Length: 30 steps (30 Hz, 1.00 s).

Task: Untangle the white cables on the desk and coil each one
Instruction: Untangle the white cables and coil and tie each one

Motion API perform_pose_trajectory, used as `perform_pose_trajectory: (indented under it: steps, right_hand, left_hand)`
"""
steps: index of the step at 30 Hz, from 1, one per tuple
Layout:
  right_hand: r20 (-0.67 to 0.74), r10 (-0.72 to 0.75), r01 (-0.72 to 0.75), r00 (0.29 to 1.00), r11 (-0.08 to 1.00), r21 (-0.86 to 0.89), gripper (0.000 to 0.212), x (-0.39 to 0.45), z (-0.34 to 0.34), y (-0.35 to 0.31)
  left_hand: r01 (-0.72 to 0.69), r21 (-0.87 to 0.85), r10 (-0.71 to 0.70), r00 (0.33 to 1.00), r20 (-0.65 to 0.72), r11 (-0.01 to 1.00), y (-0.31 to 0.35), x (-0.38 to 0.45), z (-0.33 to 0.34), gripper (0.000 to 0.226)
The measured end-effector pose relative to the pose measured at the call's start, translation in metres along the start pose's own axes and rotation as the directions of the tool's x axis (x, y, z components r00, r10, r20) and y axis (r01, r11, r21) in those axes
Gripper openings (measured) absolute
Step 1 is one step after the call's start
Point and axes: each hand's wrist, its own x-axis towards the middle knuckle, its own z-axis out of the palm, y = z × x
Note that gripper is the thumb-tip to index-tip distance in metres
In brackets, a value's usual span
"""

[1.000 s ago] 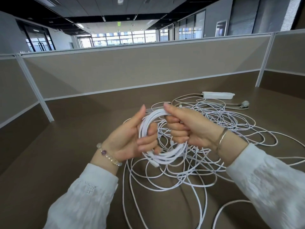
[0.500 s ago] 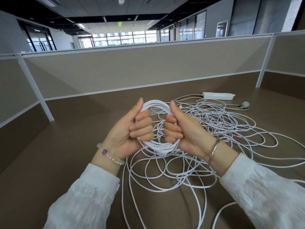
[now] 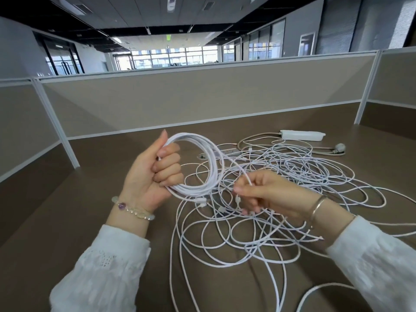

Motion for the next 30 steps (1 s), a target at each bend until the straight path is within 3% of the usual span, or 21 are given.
perform_pose_trajectory:
  steps: [2,6,10,13,14,16,18,20,22,25,30]
  right_hand:
    - [-0.056,0.016,-0.02,0.998,0.998,-0.06,0.009,-0.003,-0.017,0.004]
    - [-0.29,-0.061,0.014,0.955,0.987,-0.163,0.021,-0.003,-0.052,0.005]
    - [-0.385,-0.201,0.084,0.901,0.95,-0.3,0.021,-0.006,-0.071,0.003]
    - [-0.442,-0.279,0.029,0.853,0.87,-0.492,0.014,-0.006,-0.069,0.003]
    - [-0.435,-0.33,-0.026,0.838,0.771,-0.636,0.013,-0.007,-0.065,0.002]
    - [-0.321,-0.403,-0.104,0.857,0.475,-0.874,0.01,-0.009,-0.05,-0.002]
    - [-0.199,-0.405,-0.102,0.892,0.247,-0.964,0.013,-0.012,-0.025,-0.013]
    - [-0.104,-0.421,-0.065,0.901,0.106,-0.992,0.021,-0.012,-0.001,-0.028]
    - [-0.016,-0.465,-0.002,0.885,0.029,-1.0,0.027,-0.011,0.02,-0.044]
    - [0.081,-0.501,0.098,0.861,0.008,-0.995,0.027,-0.011,0.044,-0.072]
    - [0.128,-0.559,0.131,0.819,-0.036,-0.991,0.024,-0.002,0.058,-0.099]
  left_hand:
    - [-0.03,-0.026,0.031,0.999,0.019,0.999,0.014,-0.009,-0.008,0.052]
    - [-0.105,-0.078,0.104,0.994,-0.021,0.991,0.035,-0.032,-0.027,0.055]
    - [-0.202,-0.113,0.188,0.975,-0.121,0.973,0.047,-0.048,-0.041,0.043]
    - [-0.313,-0.039,0.29,0.914,-0.284,0.949,0.041,-0.047,-0.038,0.031]
    - [-0.345,0.015,0.328,0.876,-0.353,0.939,0.036,-0.042,-0.033,0.031]
    - [-0.373,0.17,0.408,0.789,-0.46,0.912,0.026,-0.03,-0.022,0.038]
    - [-0.356,0.285,0.454,0.741,-0.494,0.89,0.019,-0.019,-0.013,0.045]
    - [-0.315,0.353,0.461,0.742,-0.488,0.881,0.014,-0.01,-0.006,0.047]
    - [-0.253,0.439,0.465,0.738,-0.488,0.862,0.008,-0.005,0.001,0.043]
    - [-0.144,0.569,0.475,0.729,-0.492,0.81,-0.002,0.003,0.01,0.041]
    - [-0.023,0.66,0.412,0.797,-0.442,0.751,-0.022,0.015,0.03,0.045]
